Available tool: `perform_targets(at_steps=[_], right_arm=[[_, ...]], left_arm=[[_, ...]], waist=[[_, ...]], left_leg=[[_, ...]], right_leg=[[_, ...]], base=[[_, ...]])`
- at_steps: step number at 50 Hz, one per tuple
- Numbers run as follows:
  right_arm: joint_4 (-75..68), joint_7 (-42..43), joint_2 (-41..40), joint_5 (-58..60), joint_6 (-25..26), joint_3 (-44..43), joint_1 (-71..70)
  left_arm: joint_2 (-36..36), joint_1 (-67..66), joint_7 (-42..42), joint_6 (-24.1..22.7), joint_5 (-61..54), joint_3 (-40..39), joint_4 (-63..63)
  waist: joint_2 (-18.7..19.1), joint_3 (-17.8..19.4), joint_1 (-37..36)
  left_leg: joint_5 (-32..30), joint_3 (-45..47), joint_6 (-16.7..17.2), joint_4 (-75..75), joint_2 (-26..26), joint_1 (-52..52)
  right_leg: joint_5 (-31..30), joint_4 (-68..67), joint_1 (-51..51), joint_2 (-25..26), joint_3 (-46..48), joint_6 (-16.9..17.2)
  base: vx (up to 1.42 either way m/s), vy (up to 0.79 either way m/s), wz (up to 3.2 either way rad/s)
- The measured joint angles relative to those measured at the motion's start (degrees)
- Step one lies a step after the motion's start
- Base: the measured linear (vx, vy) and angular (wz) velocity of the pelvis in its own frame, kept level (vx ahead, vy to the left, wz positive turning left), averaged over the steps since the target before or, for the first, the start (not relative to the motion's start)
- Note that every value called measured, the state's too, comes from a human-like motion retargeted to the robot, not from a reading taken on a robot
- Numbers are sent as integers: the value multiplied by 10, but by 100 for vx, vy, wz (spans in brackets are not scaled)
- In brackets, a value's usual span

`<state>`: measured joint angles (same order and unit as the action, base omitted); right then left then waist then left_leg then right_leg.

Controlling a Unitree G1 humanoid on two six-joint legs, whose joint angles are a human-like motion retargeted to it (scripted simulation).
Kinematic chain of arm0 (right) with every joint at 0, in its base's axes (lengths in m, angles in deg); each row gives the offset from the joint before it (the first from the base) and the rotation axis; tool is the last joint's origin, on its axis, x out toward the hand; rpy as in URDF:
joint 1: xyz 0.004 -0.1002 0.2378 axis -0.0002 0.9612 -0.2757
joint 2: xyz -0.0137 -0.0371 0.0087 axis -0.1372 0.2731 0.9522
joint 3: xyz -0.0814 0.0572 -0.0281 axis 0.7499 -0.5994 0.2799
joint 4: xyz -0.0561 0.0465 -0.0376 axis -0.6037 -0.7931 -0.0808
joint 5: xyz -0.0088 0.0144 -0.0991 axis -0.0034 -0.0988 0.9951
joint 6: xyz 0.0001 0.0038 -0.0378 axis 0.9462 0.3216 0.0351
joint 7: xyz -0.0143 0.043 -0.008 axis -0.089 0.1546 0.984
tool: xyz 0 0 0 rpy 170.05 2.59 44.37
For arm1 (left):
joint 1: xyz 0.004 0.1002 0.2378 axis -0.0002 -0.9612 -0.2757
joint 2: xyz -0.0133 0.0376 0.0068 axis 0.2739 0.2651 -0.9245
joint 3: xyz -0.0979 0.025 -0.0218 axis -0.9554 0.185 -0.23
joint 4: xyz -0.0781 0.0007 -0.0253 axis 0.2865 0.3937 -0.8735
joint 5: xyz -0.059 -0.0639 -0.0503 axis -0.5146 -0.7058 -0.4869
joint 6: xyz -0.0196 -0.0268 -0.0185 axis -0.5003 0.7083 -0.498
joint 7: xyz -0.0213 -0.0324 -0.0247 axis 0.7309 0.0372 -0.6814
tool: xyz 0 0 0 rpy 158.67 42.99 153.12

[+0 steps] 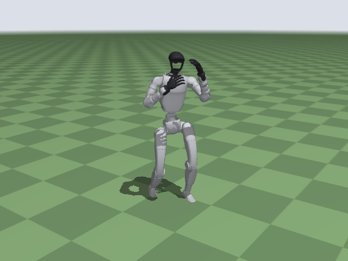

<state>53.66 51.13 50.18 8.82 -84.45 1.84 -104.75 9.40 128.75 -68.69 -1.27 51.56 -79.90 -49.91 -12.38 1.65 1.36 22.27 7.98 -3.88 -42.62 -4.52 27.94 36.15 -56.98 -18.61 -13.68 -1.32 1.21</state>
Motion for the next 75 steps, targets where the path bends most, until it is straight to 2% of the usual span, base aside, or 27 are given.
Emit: perform_targets(at_steps=[6,8,11,13,15,20,23,27,32,38,45,53,60,67,75], right_arm=[[-37,8,16,-11,6,20,-27],[-36,5,19,-17,10,21,-27],[-25,0,19,-24,12,21,-24],[-17,-1,16,-25,10,22,-15],[-10,3,17,-27,6,20,-15],[-4,22,12,-32,-7,21,12],[-7,37,16,-32,-10,18,33],[-12,61,29,-20,-12,1,67],[-10,91,34,-9,-13,-32,130],[-5,111,22,-17,-16,-68,207],[-11,136,1,-33,-30,-82,255],[-23,205,-18,-35,-68,-93,265],[-32,233,-26,-52,-83,-113,286],[-8,196,-17,-90,-75,-109,269],[-8,188,35,-50,-74,-103,184]], left_arm=[[34,243,54,21,-46,101,225],[38,284,44,24,-56,127,245],[38,305,15,28,-47,149,207],[35,303,1,25,-32,157,170],[36,302,-13,31,-6,155,128],[46,288,-9,44,45,161,126],[68,289,6,64,65,178,188],[101,319,29,79,67,233,343],[120,350,45,73,62,304,478],[117,325,67,40,49,310,416],[110,210,98,-12,34,247,233],[111,-66,122,-53,29,136,73],[98,-366,75,-58,0,87,47],[86,-601,-21,-43,-38,65,31],[96,-690,-57,-45,-49,9,9]], waist=[[29,1,30],[35,2,36],[42,5,40],[41,8,47],[45,8,49],[52,19,59],[78,25,64],[123,29,76],[151,30,108],[143,31,142],[110,40,164],[83,45,181],[67,52,183],[51,58,137],[32,68,56]], left_leg=[[-50,-6,49,19,49,3],[-71,-4,64,32,60,3],[-100,8,78,50,71,2],[-104,35,67,30,79,10],[-104,80,40,27,98,6],[-44,100,3,-118,132,16],[0,94,-13,-213,163,2],[38,87,-15,-257,195,-45],[68,99,-8,-173,174,-120],[103,121,-14,-35,121,-182],[115,142,-26,71,75,-216],[100,155,-29,148,43,-218],[112,142,-28,135,45,-190],[134,110,-24,95,51,-176],[163,49,-16,36,53,-192]], right_leg=[[4,55,8,57,0,-18],[-2,67,7,68,0,-19],[-11,79,1,78,-1,-19],[-10,66,-6,74,1,-17],[-19,80,-9,75,-1,-16],[-11,46,-21,85,-25,-16],[-13,50,-19,118,-39,-22],[-30,88,-2,163,-42,-28],[-53,128,17,169,-36,-20],[-67,141,17,143,-31,-3],[-79,112,-13,116,-35,7],[-129,57,-79,105,-52,11],[-132,53,-118,151,-98,27],[-118,62,-108,185,-121,36],[-84,83,-33,185,-96,16]], base=[[-20,-23,-12],[-19,-18,-4],[-19,-14,6],[-20,-10,32],[-15,-8,27],[-12,-4,-7],[-6,-2,-40],[-2,0,-38],[0,0,-4],[-4,7,18],[-8,10,13],[-6,10,7],[0,7,27],[3,3,50],[3,-1,77]])
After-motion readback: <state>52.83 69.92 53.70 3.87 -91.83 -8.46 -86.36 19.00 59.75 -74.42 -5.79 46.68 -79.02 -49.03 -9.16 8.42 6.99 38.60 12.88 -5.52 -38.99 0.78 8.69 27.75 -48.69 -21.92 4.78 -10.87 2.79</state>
